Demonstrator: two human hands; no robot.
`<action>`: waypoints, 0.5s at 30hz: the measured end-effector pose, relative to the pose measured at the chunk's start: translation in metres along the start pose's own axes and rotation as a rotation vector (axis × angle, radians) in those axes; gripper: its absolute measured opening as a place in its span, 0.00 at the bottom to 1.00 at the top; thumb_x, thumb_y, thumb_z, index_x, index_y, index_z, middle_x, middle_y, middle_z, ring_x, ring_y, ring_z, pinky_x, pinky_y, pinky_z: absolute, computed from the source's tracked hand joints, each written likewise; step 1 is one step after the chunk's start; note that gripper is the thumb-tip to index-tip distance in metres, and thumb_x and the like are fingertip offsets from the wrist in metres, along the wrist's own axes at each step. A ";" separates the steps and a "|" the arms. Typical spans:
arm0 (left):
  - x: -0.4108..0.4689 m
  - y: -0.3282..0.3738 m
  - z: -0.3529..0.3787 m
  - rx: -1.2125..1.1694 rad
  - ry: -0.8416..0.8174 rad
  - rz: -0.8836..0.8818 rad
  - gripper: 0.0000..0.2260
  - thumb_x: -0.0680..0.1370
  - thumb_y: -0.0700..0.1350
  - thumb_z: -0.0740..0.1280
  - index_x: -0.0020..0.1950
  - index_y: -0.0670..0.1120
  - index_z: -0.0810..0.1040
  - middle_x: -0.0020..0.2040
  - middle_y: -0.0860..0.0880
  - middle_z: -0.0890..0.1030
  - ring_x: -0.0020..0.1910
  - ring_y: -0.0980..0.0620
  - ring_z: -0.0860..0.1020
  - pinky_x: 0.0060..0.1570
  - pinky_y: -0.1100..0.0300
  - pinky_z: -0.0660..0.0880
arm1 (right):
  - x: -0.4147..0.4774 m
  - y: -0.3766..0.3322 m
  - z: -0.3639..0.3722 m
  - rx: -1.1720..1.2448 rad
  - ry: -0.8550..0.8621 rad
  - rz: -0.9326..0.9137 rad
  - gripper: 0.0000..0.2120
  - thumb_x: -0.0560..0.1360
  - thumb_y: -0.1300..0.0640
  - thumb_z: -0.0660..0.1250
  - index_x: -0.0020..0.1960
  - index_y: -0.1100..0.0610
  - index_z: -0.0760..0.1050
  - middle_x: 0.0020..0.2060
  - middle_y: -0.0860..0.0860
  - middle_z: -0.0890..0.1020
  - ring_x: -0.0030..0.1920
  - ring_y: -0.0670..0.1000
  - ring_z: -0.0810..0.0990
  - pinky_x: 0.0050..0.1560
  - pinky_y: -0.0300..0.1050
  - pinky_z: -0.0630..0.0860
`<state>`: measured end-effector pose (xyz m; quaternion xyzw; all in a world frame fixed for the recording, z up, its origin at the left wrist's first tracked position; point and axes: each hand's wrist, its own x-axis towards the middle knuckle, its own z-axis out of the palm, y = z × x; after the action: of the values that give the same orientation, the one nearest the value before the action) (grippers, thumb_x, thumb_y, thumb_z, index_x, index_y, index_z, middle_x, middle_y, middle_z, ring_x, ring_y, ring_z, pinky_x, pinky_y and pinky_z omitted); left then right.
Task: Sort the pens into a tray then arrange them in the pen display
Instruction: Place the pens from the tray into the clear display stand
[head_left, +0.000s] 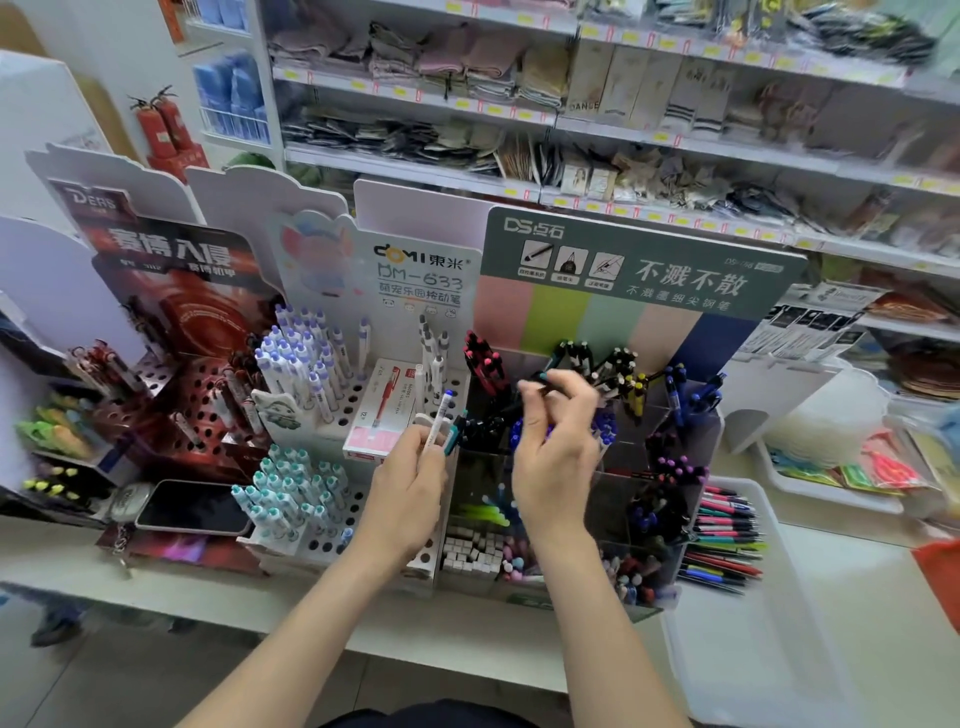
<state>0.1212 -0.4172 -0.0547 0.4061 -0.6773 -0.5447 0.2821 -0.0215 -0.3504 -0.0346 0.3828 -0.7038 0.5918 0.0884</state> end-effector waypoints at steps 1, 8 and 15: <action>0.000 0.000 0.000 0.000 -0.001 0.002 0.10 0.87 0.48 0.58 0.50 0.50 0.75 0.35 0.52 0.76 0.35 0.51 0.73 0.37 0.48 0.71 | -0.008 0.011 0.005 -0.079 -0.099 -0.041 0.08 0.86 0.58 0.65 0.65 0.55 0.72 0.49 0.50 0.84 0.48 0.49 0.83 0.48 0.50 0.81; -0.001 0.000 0.004 -0.021 -0.030 0.013 0.07 0.87 0.44 0.58 0.53 0.51 0.75 0.37 0.49 0.78 0.35 0.51 0.74 0.39 0.47 0.72 | -0.016 0.017 0.011 -0.498 -0.161 -0.149 0.12 0.86 0.48 0.64 0.62 0.49 0.85 0.63 0.47 0.83 0.57 0.53 0.72 0.55 0.51 0.69; 0.002 0.016 0.011 -0.083 -0.129 0.069 0.10 0.87 0.47 0.59 0.49 0.56 0.76 0.38 0.48 0.79 0.33 0.48 0.73 0.34 0.47 0.70 | 0.001 -0.023 -0.010 0.108 -0.250 0.260 0.06 0.83 0.56 0.69 0.56 0.49 0.84 0.44 0.42 0.86 0.47 0.45 0.85 0.49 0.42 0.80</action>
<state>0.1072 -0.4124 -0.0416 0.3342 -0.6845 -0.5875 0.2732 -0.0105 -0.3416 -0.0133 0.3632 -0.7202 0.5830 -0.0977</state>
